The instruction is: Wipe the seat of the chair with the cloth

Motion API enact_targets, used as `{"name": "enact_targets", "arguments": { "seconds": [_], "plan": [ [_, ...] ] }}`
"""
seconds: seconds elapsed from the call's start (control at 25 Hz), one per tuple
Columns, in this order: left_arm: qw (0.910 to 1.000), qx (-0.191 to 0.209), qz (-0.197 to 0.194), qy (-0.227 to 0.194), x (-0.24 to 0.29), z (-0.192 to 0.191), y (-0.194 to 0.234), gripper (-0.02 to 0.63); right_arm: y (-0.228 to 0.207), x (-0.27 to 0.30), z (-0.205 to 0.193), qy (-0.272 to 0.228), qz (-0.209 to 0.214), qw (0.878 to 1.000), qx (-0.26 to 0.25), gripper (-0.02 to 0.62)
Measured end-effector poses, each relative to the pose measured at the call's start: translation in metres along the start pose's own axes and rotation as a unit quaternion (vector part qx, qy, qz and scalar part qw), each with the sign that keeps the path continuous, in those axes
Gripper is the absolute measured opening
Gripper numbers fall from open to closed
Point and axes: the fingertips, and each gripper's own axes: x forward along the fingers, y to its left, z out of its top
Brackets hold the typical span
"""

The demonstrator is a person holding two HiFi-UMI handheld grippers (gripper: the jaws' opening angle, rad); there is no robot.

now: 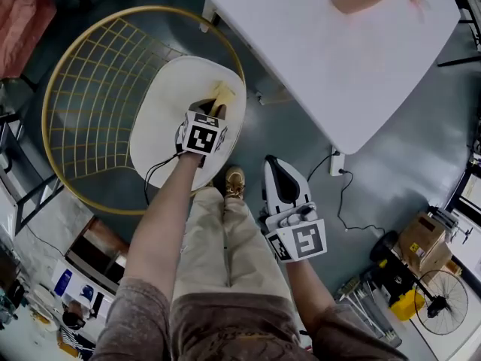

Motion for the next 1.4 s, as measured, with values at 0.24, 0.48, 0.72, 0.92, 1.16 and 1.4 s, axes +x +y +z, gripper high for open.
{"name": "enact_targets", "arguments": {
  "seconds": [0.24,0.48,0.72,0.92,1.16,1.4],
  "plan": [
    [0.9993,-0.021,-0.029,0.006,0.008,-0.012,-0.039,0.072,-0.005,-0.007,0.002,-0.004,-0.004,1.0,0.003,0.026],
    [0.997,-0.036,-0.069,-0.001,0.004,-0.015,-0.061,0.072,-0.009,-0.019,-0.002,-0.002,-0.01,1.0,0.002,0.026],
    [0.9937,-0.06,-0.08,-0.052,-0.026,0.009,-0.046,0.072,-0.008,-0.024,0.0,-0.004,-0.012,1.0,0.003,0.026],
    [0.9939,-0.064,-0.031,-0.084,-0.067,0.024,0.016,0.072,0.001,-0.025,0.005,-0.007,-0.002,1.0,-0.002,0.026],
    [0.9895,-0.084,0.06,-0.102,-0.119,0.023,0.111,0.072,0.005,-0.026,0.007,-0.007,0.002,1.0,-0.003,0.026],
    [0.9821,-0.084,0.147,-0.083,-0.151,0.008,0.19,0.072,0.013,-0.02,0.005,-0.003,0.01,1.0,-0.006,0.026]
  ]
}}
